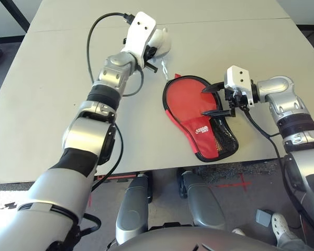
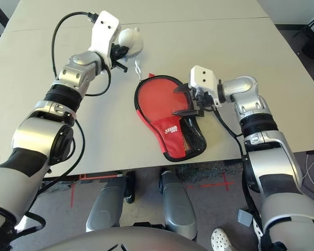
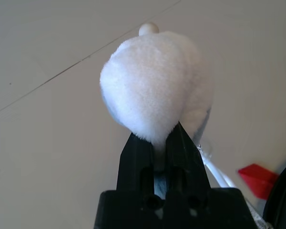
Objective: Store the ping-pong paddle in its case and zip it.
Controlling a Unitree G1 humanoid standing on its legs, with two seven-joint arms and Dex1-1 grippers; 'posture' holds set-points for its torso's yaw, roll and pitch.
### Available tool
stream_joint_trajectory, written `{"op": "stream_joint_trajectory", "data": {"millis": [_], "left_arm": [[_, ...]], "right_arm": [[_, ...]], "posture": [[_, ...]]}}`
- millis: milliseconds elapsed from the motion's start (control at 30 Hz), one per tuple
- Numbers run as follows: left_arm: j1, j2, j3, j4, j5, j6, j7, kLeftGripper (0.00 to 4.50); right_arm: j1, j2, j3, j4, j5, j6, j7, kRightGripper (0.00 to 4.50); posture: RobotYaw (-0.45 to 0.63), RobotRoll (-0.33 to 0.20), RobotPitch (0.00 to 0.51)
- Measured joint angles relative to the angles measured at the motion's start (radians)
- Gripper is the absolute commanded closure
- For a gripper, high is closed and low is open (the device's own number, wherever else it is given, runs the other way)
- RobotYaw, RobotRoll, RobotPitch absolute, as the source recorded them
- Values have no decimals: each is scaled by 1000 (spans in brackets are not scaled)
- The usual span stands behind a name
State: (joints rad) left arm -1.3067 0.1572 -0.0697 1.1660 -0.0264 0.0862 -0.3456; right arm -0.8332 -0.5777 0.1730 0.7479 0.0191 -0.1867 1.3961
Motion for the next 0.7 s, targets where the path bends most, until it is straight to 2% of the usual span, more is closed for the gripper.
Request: {"op": "stream_joint_trajectory", "data": {"millis": [233,500,700], "left_arm": [[-70,-118,22,99,19,-66,41,4481],[-86,-254,21,107,38,-80,16,4481],[-86,-313,11,107,55,-74,-46,4481]], "right_arm": [[28,-10,-3,-49,9,26,-9,0],[52,-21,-7,-93,16,47,-20,0],[64,-22,-9,-117,18,60,-31,0]], "posture": [[-27,0,274],[-50,0,274],[-63,0,274]]}}
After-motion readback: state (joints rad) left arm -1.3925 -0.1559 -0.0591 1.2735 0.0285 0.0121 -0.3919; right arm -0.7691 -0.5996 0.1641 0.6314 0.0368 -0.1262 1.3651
